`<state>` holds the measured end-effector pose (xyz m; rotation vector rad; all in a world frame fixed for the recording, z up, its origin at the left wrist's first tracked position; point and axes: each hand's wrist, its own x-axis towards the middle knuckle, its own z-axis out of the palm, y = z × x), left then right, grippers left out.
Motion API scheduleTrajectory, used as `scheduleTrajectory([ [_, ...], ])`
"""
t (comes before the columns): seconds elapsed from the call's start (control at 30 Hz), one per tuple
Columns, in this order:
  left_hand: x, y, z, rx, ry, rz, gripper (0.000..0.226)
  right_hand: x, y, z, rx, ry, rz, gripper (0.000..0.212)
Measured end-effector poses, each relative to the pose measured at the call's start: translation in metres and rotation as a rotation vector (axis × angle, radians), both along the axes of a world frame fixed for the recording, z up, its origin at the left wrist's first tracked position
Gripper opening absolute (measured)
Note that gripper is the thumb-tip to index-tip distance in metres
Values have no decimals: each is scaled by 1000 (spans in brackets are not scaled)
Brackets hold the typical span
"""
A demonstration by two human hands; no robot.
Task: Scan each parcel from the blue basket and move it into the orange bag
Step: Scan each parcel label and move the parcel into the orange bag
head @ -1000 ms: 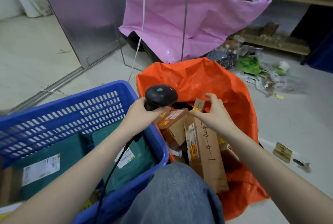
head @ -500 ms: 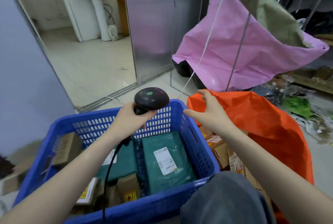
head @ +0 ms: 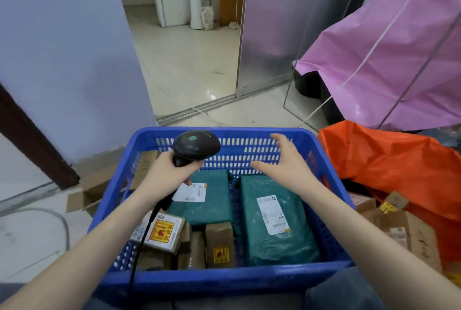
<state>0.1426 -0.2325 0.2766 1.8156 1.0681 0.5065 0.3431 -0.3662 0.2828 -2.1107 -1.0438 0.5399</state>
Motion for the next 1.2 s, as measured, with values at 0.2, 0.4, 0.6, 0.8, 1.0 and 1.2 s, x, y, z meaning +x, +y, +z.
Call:
scheduleTrajectory([
  [0.2,43,8,-54,-171,-11,-27,16,37,13,-47,-117,47,-70,83],
  [0.4,118,6,-121,-518,-124,52,8,81,13,-112,-286,57,-133,92],
  [0.6,161,-6,-180,-616,-11,64,13,118,-2,-173,-445,114,-198,100],
  [0.8,180,-3,-219,-677,34,75,9,132,-8,-223,-501,207,-211,102],
  [1.0,192,-4,-247,-825,74,47,36,141,-14,-260,-629,322,-258,111],
  [1.2,192,-12,-267,-915,148,86,43,158,-9,-272,-670,486,-362,99],
])
